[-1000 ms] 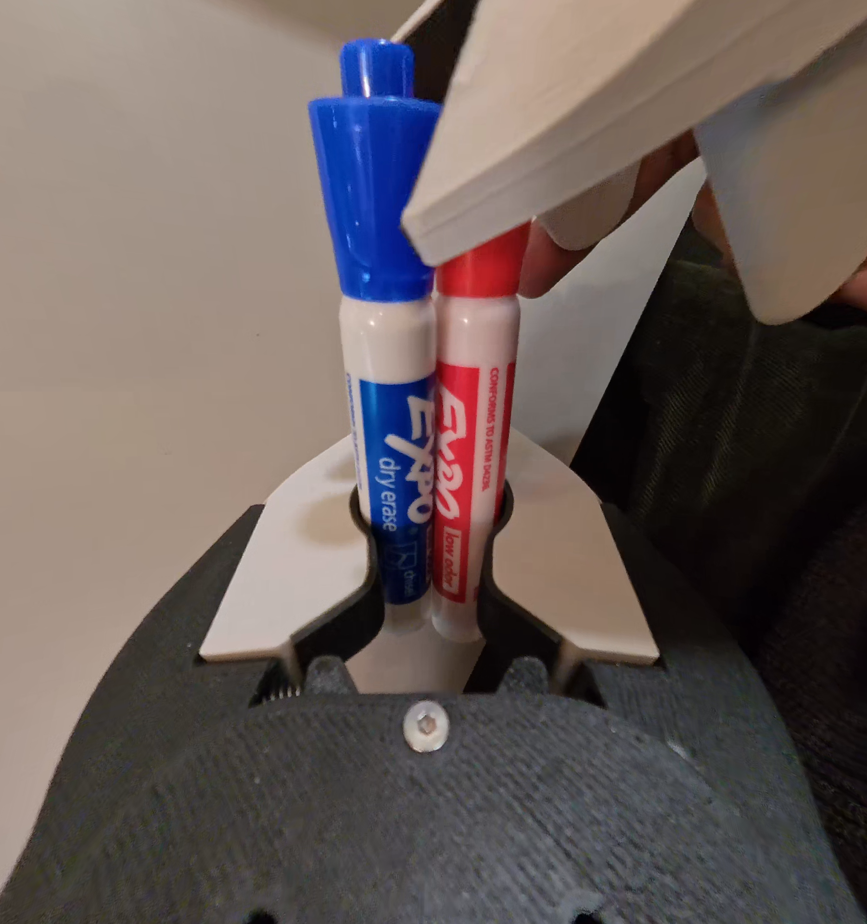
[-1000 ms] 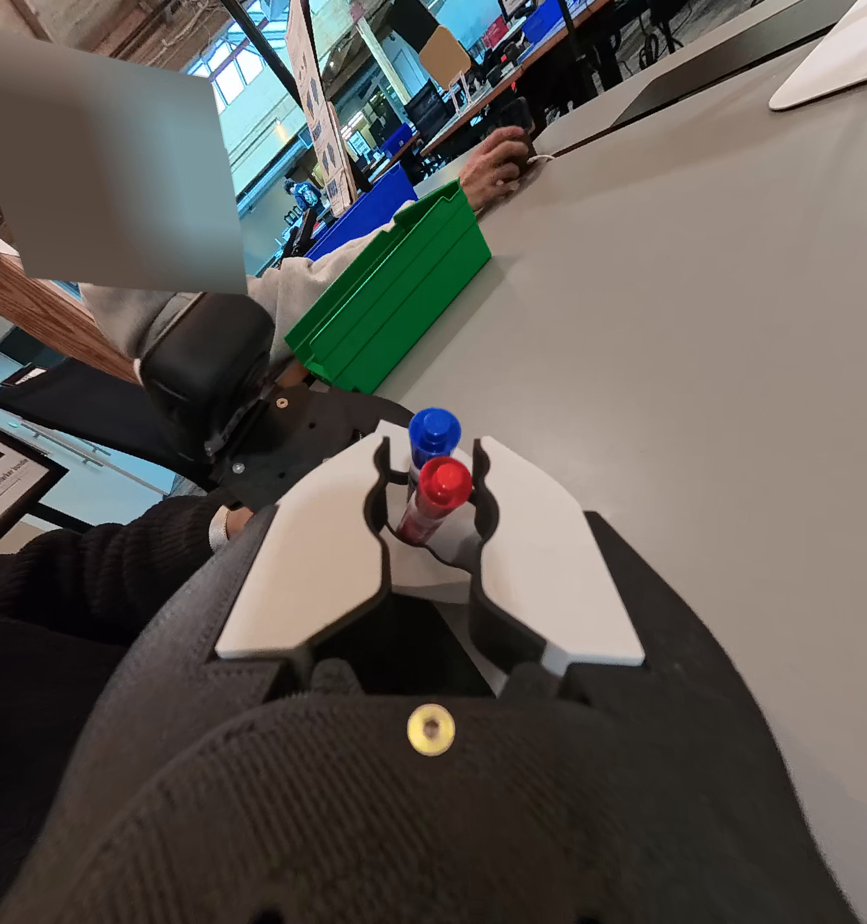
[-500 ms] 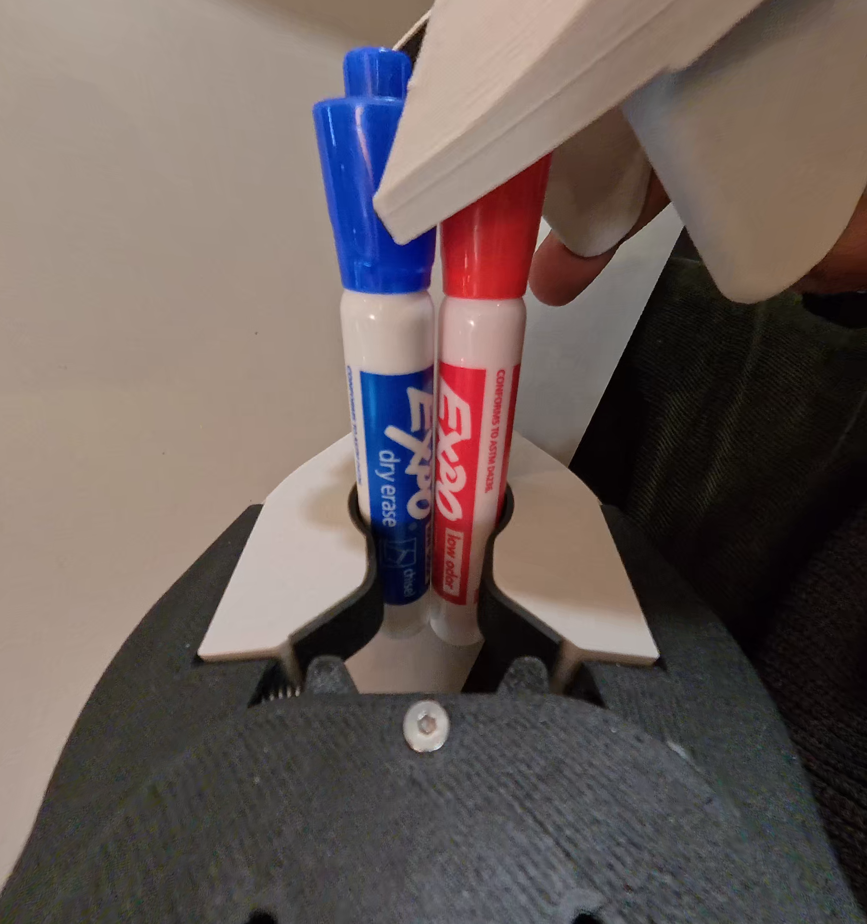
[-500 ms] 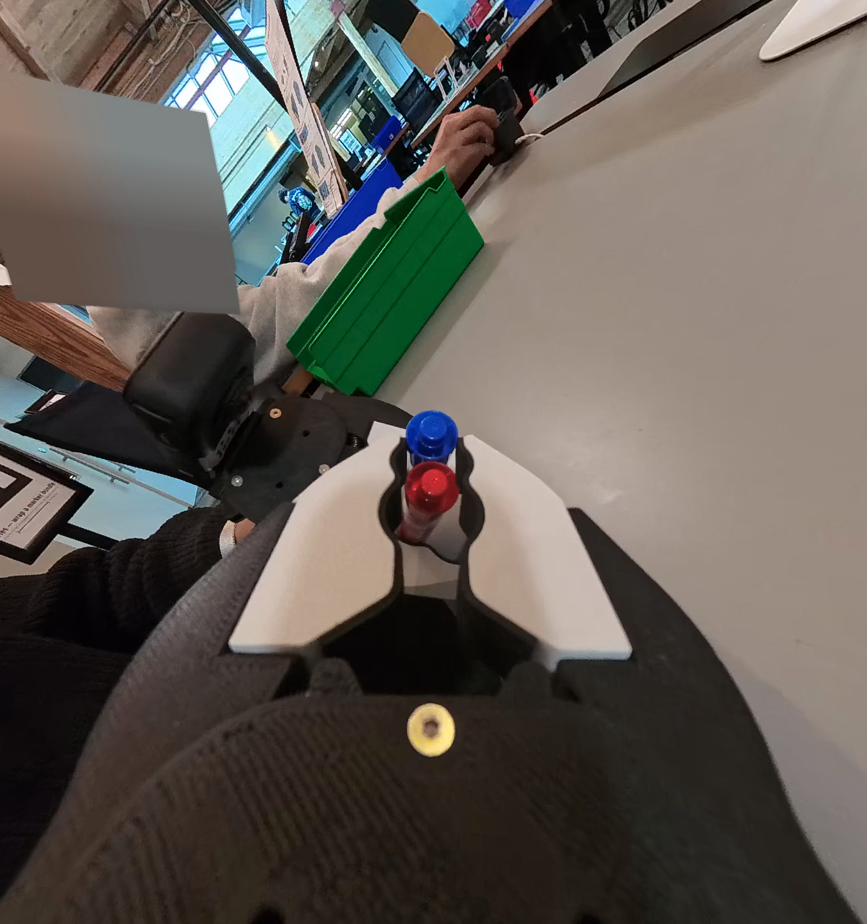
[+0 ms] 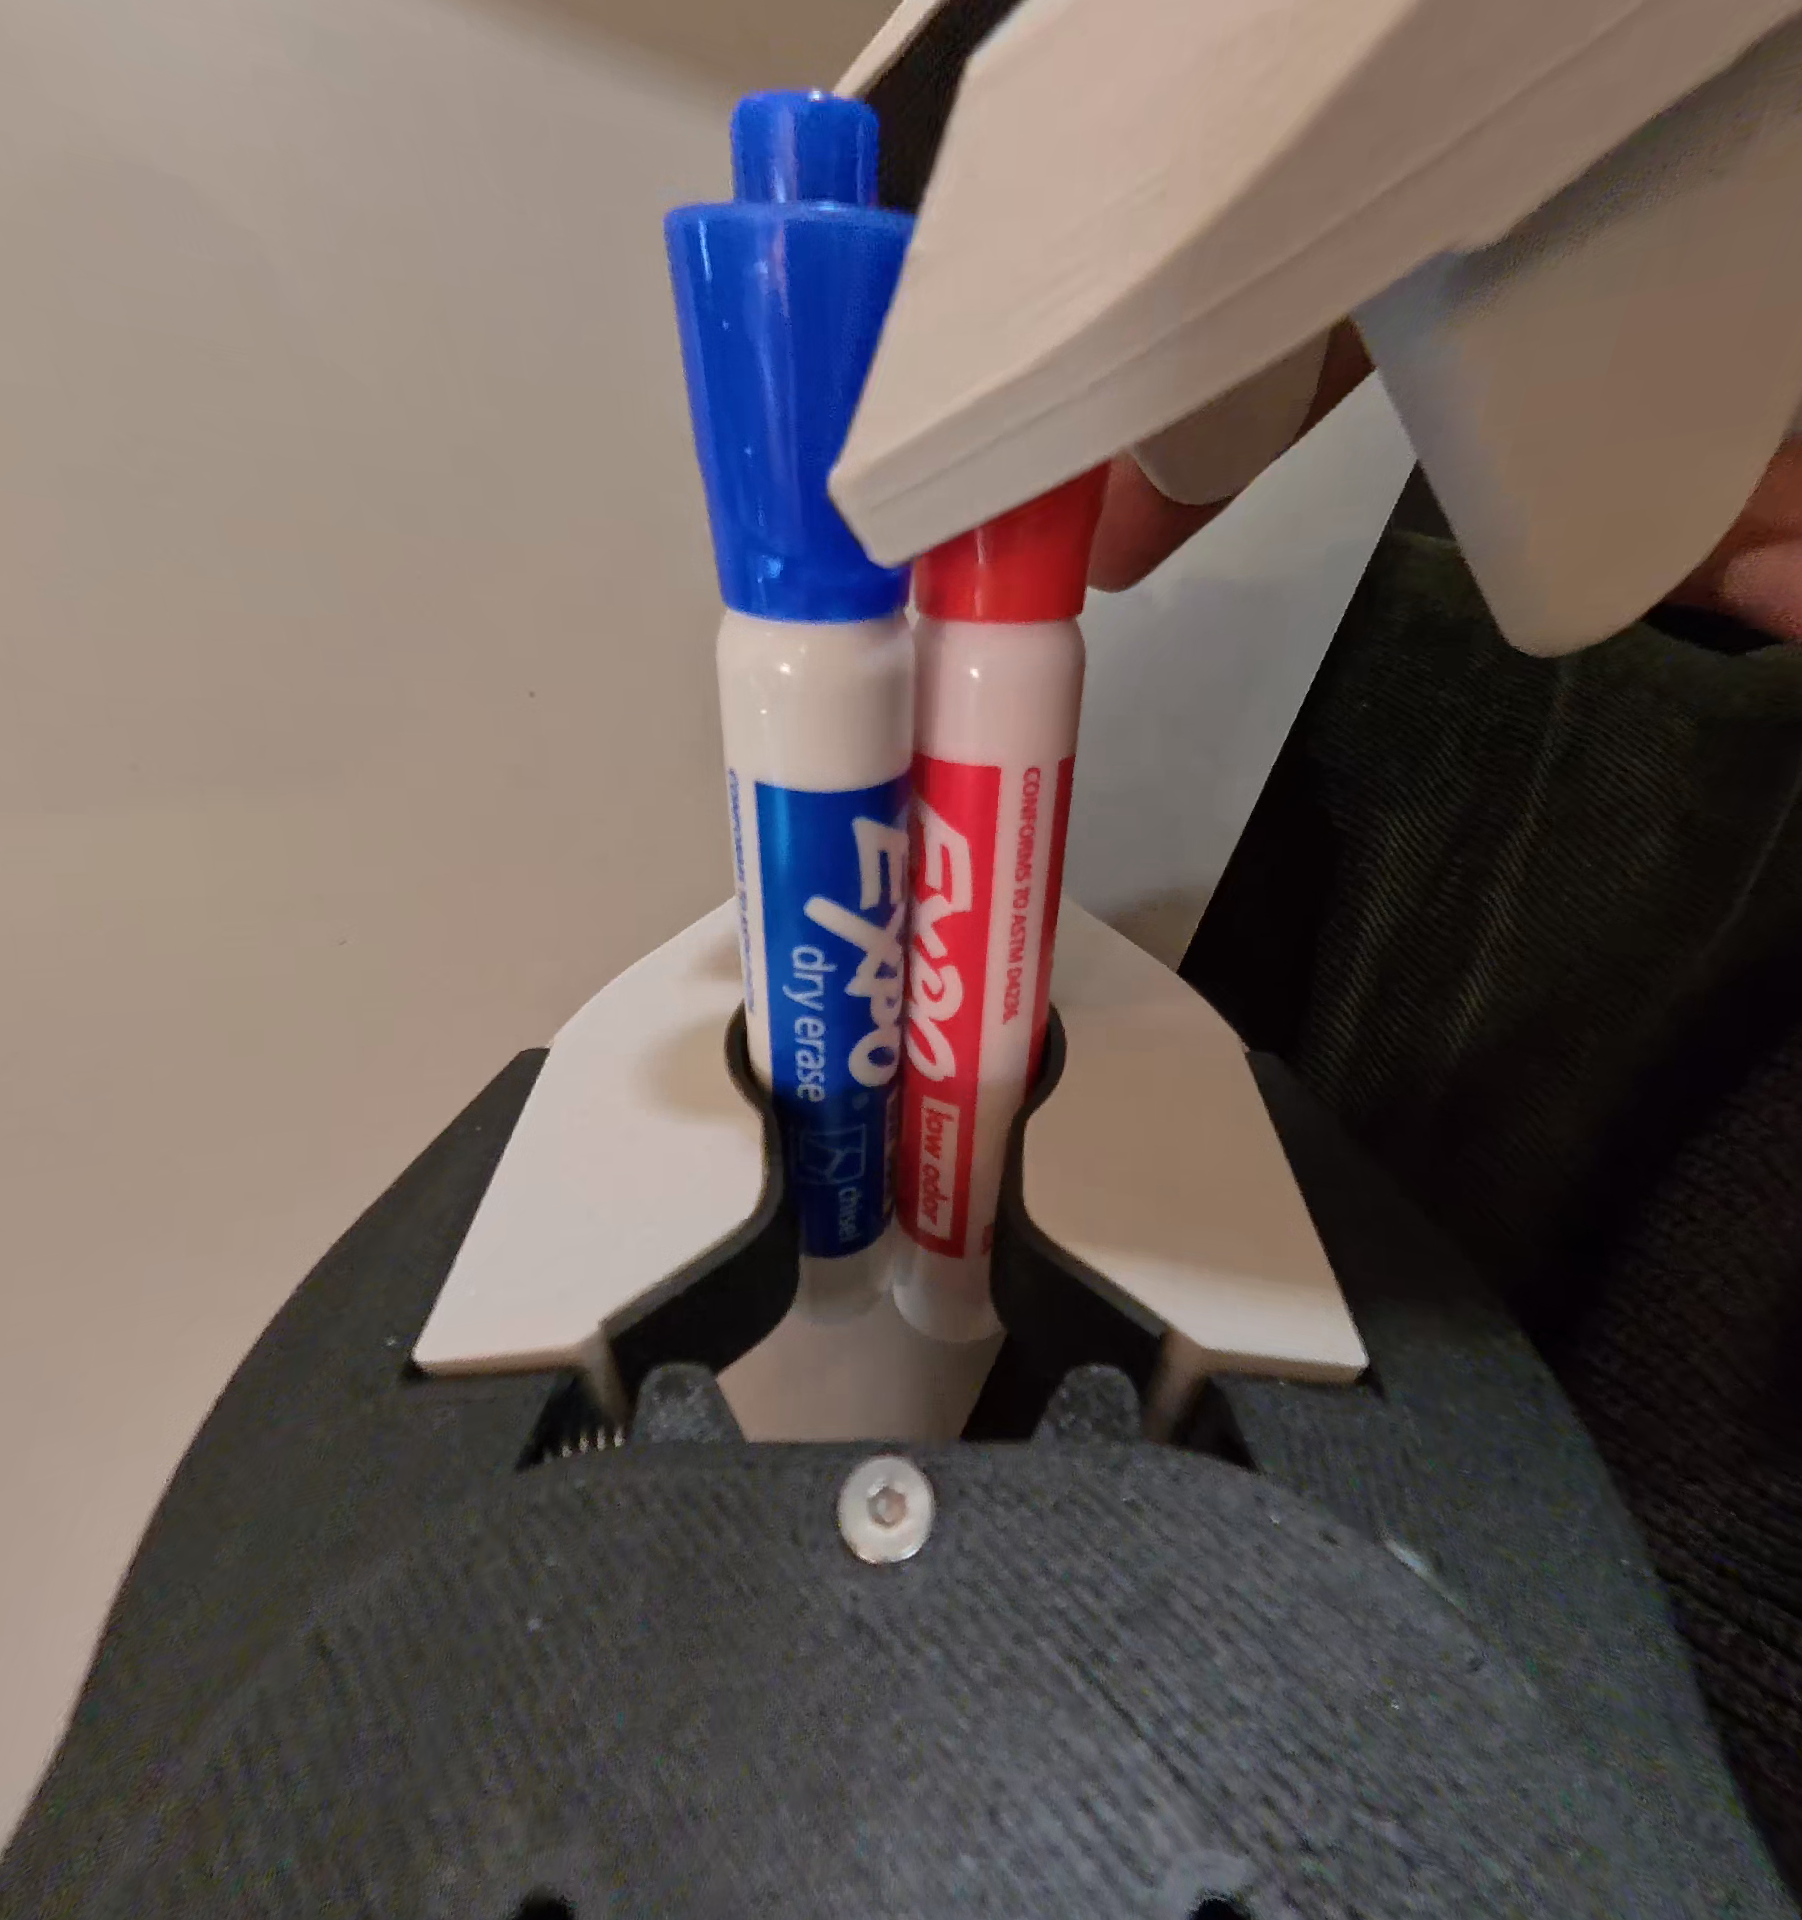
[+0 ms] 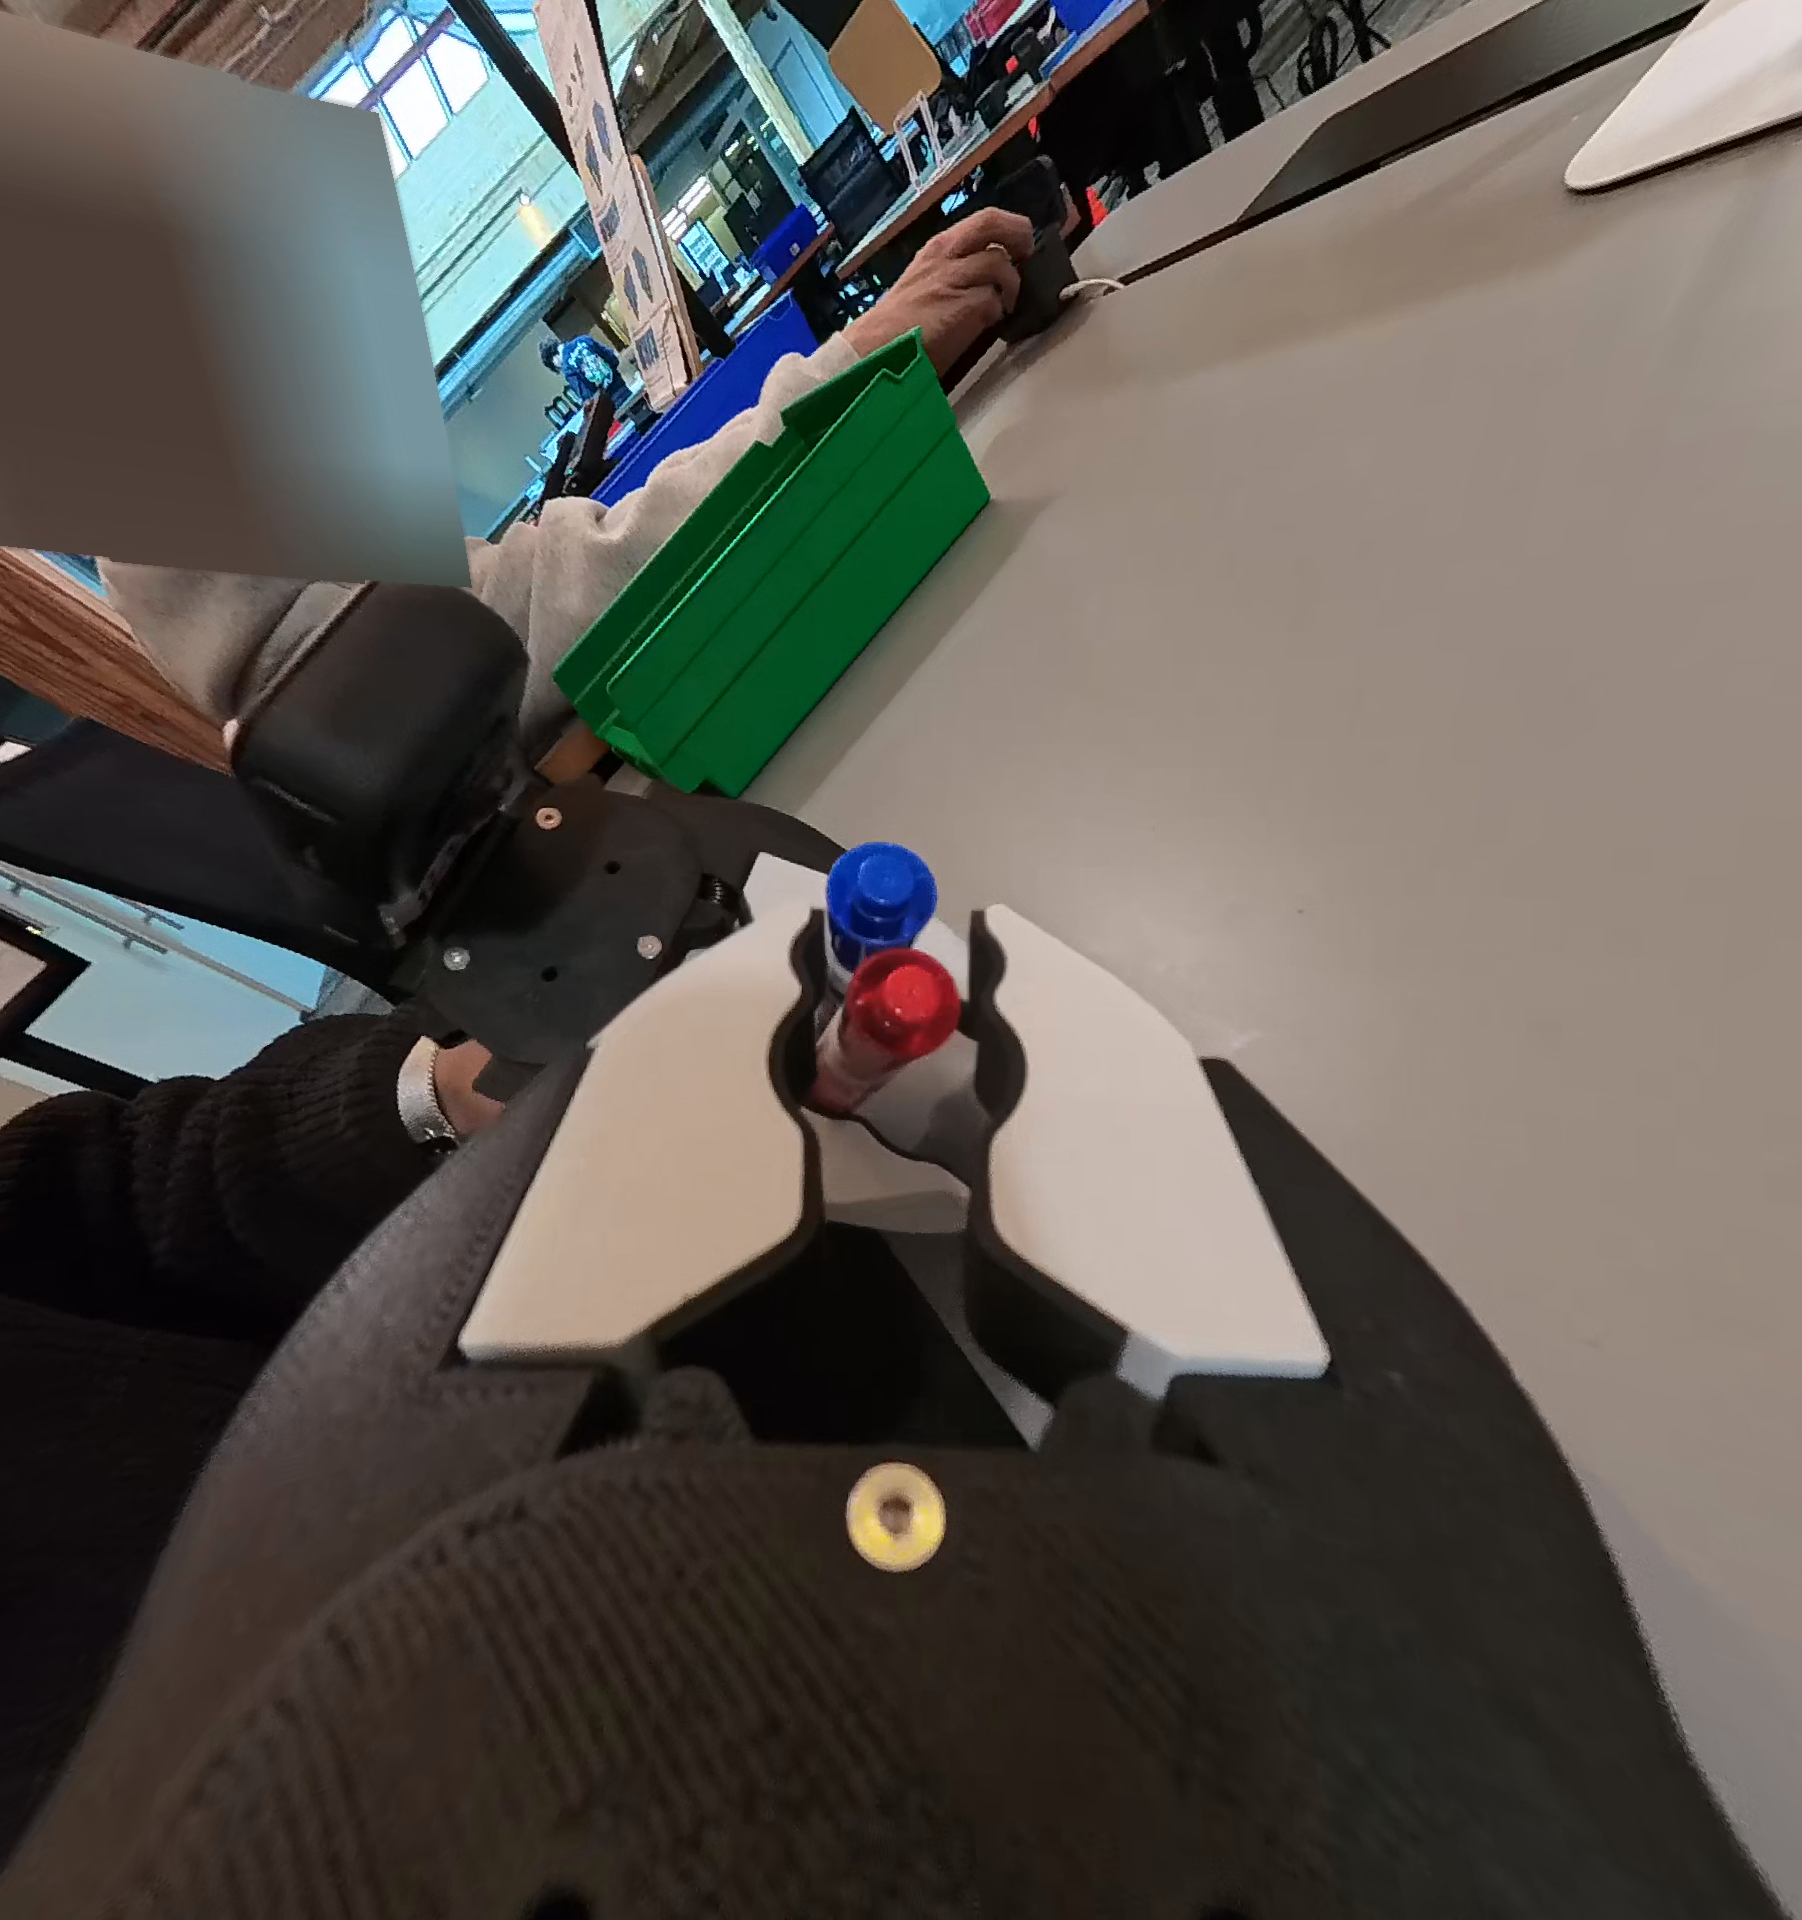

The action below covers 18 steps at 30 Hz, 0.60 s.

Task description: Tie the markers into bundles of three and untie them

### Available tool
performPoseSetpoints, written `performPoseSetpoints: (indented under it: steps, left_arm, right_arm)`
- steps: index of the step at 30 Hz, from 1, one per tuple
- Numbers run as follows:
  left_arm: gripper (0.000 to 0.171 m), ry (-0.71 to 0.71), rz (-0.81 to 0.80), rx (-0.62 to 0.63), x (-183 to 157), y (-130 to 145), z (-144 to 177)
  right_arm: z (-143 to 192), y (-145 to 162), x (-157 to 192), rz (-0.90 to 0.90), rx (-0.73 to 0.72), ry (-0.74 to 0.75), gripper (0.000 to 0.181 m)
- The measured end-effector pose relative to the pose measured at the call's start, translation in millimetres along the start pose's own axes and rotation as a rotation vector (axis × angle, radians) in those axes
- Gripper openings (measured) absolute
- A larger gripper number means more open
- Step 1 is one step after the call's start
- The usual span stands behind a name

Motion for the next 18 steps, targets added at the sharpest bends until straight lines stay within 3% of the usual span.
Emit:
performPoseSetpoints:
  steps: [10, 18]
  left_arm:
    - [0.044, -0.013, 0.039, -0.03, 7.5, -1.6, 1.9]
    - [0.043, 0.004, 0.095, -0.056, 0.3, -9.2, 3.6]
  right_arm:
    - [0.4, 1.0, 1.1, -0.001, 0.01, -0.008, 0.04]
    - [-13.3, 12.2, 12.5, -0.063, 0.018, -0.055, 0.038]
Point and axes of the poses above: each gripper's, where its closed fingertips meet, z back along the fingers, y out of its underside, x = y × z across the jaws, the point moved 3 cm from there along z, back along the fingers, and after that the axes turned 4 degrees about -y, right-handed, at the moved point
